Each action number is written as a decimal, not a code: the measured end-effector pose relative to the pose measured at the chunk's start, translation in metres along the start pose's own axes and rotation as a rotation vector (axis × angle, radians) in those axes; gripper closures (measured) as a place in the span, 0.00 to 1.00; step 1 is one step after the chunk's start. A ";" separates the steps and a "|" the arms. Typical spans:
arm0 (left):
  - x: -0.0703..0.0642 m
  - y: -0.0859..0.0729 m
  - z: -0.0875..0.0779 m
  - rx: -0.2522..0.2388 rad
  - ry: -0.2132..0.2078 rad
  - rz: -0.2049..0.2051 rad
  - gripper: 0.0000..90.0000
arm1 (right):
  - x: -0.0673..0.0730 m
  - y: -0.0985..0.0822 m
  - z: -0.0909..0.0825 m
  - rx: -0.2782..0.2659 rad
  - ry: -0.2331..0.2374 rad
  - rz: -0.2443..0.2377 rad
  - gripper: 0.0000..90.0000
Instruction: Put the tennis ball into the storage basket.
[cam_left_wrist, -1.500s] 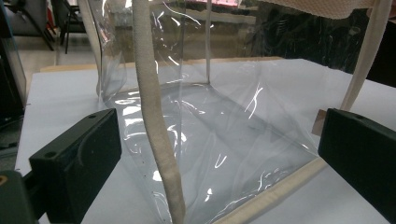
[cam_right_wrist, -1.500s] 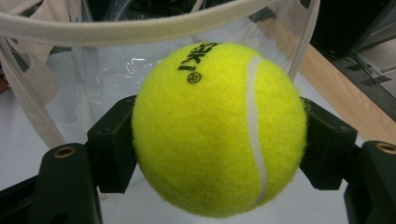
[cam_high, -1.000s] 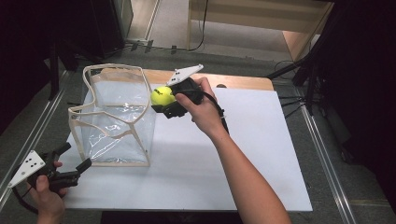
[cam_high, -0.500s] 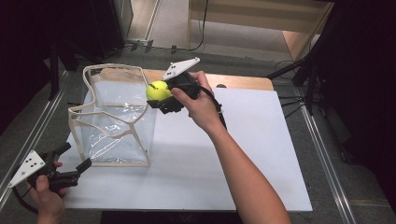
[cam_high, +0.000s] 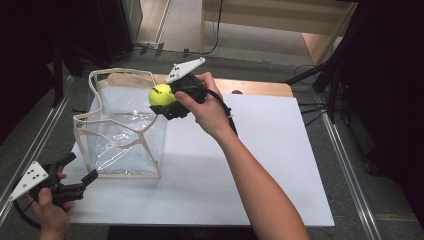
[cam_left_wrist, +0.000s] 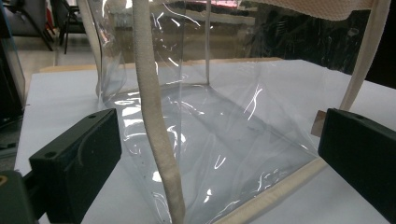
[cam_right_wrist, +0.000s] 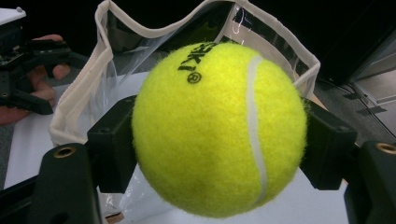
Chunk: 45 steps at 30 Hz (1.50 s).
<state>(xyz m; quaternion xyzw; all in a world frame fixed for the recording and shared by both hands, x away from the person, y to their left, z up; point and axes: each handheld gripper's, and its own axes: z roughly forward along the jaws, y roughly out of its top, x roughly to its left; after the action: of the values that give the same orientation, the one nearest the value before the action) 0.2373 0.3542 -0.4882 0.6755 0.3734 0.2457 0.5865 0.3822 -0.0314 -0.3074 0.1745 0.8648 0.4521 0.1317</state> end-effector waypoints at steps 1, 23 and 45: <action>0.000 0.000 0.000 -0.001 0.000 -0.001 0.00 | 0.000 0.001 0.001 -0.003 0.001 0.001 0.26; 0.000 0.000 0.000 -0.005 0.000 0.000 0.00 | 0.008 0.016 0.014 -0.002 0.024 -0.023 0.26; 0.001 0.000 -0.001 -0.001 -0.004 -0.001 0.00 | 0.012 0.025 0.032 0.030 0.051 -0.042 0.27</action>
<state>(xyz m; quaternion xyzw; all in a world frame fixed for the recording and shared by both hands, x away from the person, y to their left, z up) 0.2372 0.3555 -0.4880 0.6753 0.3725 0.2441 0.5879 0.3886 0.0100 -0.3051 0.1466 0.8780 0.4405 0.1166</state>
